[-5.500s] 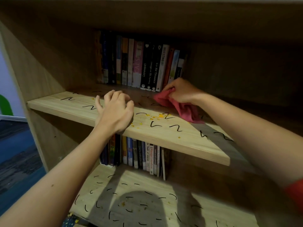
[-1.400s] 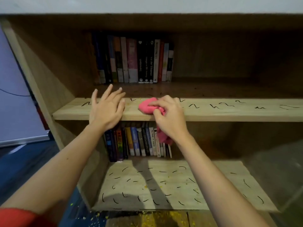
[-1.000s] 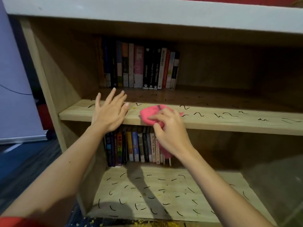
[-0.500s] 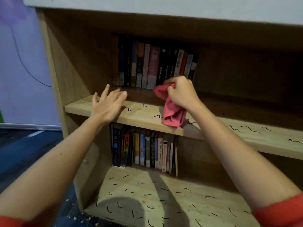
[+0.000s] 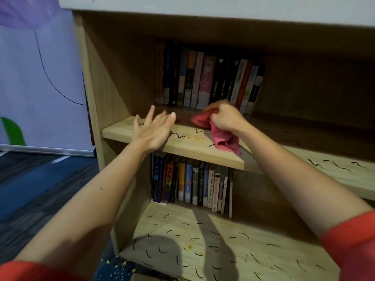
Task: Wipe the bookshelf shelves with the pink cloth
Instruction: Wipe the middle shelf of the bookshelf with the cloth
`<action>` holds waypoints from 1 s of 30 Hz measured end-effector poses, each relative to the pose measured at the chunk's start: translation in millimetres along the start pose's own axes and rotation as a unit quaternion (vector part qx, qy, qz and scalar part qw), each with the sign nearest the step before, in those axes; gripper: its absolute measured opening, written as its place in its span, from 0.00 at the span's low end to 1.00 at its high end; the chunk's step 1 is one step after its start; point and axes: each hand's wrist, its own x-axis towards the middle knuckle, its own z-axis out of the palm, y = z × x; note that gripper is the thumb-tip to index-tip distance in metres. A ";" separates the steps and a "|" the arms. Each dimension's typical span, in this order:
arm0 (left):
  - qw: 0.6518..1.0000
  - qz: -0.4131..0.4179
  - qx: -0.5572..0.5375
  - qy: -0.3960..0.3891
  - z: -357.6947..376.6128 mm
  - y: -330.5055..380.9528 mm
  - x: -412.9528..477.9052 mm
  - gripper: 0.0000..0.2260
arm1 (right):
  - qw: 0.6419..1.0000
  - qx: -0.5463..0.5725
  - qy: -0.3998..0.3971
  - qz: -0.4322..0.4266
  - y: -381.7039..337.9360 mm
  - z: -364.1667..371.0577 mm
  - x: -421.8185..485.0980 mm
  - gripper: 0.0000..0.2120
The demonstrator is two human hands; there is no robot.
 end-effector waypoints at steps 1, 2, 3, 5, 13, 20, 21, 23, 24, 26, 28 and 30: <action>1.000 0.008 0.003 0.003 0.8 -1.0 -0.2 0.25 | 0.999 -0.022 -0.017 0.015 -0.7 5.8 -0.1 0.18; 1.000 0.017 0.004 0.008 1.3 -2.2 0.0 0.25 | 0.999 -0.037 -0.031 0.015 -2.6 12.2 -2.2 0.19; 1.000 0.027 0.005 0.014 1.5 -3.8 0.5 0.25 | 0.999 -0.040 -0.035 0.003 -6.0 17.5 -6.7 0.19; 0.999 0.040 0.005 0.030 1.9 -7.4 1.0 0.26 | 0.999 -0.025 -0.025 -0.041 -15.4 20.8 -21.7 0.19; 0.991 0.119 0.021 0.050 2.5 -17.0 -3.2 0.24 | 0.995 0.021 -0.007 -0.093 -35.0 9.1 -96.3 0.18; 0.989 0.136 0.040 0.048 3.1 -59.0 -39.5 0.23 | 0.987 0.002 0.154 -0.037 -43.5 38.5 -117.3 0.17; 0.988 0.139 0.040 0.046 1.9 -63.5 -41.9 0.23 | 0.981 -0.016 0.190 -0.028 -46.9 47.0 -117.5 0.16; 0.988 0.144 0.025 0.042 -1.2 -69.0 -43.1 0.23 | 0.975 -0.055 0.211 -0.034 -54.2 66.1 -122.4 0.15; 0.989 0.144 0.014 0.041 -2.3 -70.8 -42.4 0.23 | 0.977 -0.062 0.199 -0.053 -57.5 74.0 -127.3 0.15; 0.989 0.143 -0.006 0.037 -4.4 -74.9 -41.2 0.22 | 0.973 -0.052 0.197 -0.110 -62.3 83.3 -139.7 0.15; 0.988 0.147 -0.015 0.033 -5.5 -79.0 -40.3 0.21 | 0.959 -0.035 0.253 -0.122 -59.5 76.5 -143.0 0.15; 0.987 0.154 -0.017 0.036 -5.8 -79.9 -39.1 0.21 | 0.949 -0.042 0.300 -0.091 -49.4 65.3 -134.5 0.14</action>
